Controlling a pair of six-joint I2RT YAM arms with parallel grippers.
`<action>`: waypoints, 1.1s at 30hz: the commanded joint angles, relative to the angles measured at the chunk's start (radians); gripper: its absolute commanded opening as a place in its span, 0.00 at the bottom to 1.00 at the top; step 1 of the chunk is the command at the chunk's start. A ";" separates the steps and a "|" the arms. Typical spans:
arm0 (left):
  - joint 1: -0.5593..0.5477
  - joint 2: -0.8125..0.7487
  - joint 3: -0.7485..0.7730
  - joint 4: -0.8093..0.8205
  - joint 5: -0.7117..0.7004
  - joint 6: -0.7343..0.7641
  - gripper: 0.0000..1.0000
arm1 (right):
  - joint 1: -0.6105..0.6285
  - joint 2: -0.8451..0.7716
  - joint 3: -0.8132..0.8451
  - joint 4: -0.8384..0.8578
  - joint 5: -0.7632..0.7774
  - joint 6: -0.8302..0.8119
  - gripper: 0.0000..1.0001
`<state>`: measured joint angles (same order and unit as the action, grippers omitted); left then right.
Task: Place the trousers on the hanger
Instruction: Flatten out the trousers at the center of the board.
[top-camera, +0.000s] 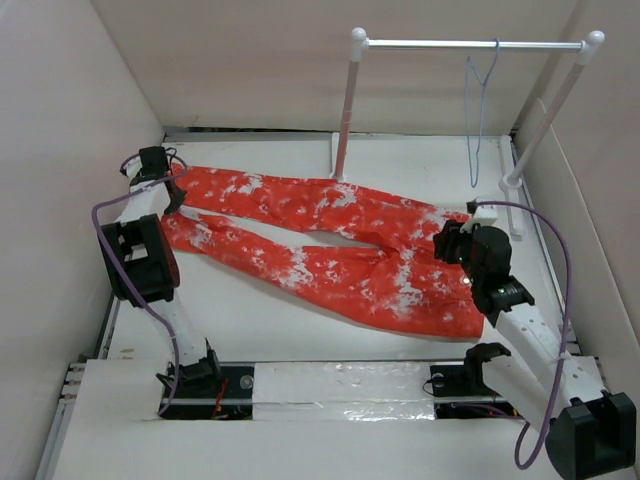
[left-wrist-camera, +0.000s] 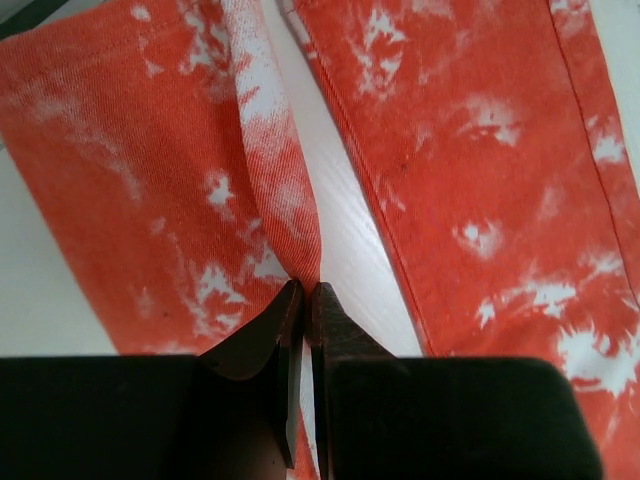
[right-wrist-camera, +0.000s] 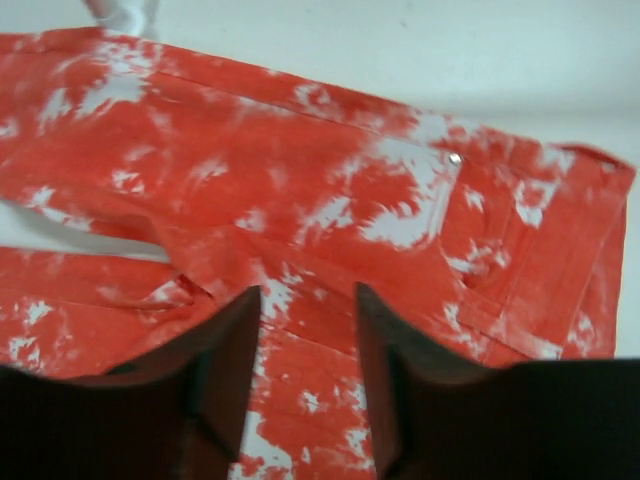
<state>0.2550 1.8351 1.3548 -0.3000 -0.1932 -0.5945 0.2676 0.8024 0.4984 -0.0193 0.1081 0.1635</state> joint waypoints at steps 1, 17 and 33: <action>0.003 0.070 0.101 -0.002 -0.044 0.015 0.00 | -0.121 0.007 -0.032 0.041 -0.017 0.079 0.53; -0.036 0.351 0.288 0.030 -0.014 0.074 0.27 | -0.553 0.292 -0.100 0.156 -0.149 0.165 0.81; -0.046 0.283 0.179 0.102 -0.012 0.035 0.18 | -0.739 0.629 0.026 0.349 -0.555 0.254 0.00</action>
<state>0.2153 2.1490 1.5673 -0.1921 -0.2115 -0.5446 -0.4706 1.4467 0.4515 0.3069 -0.4019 0.3901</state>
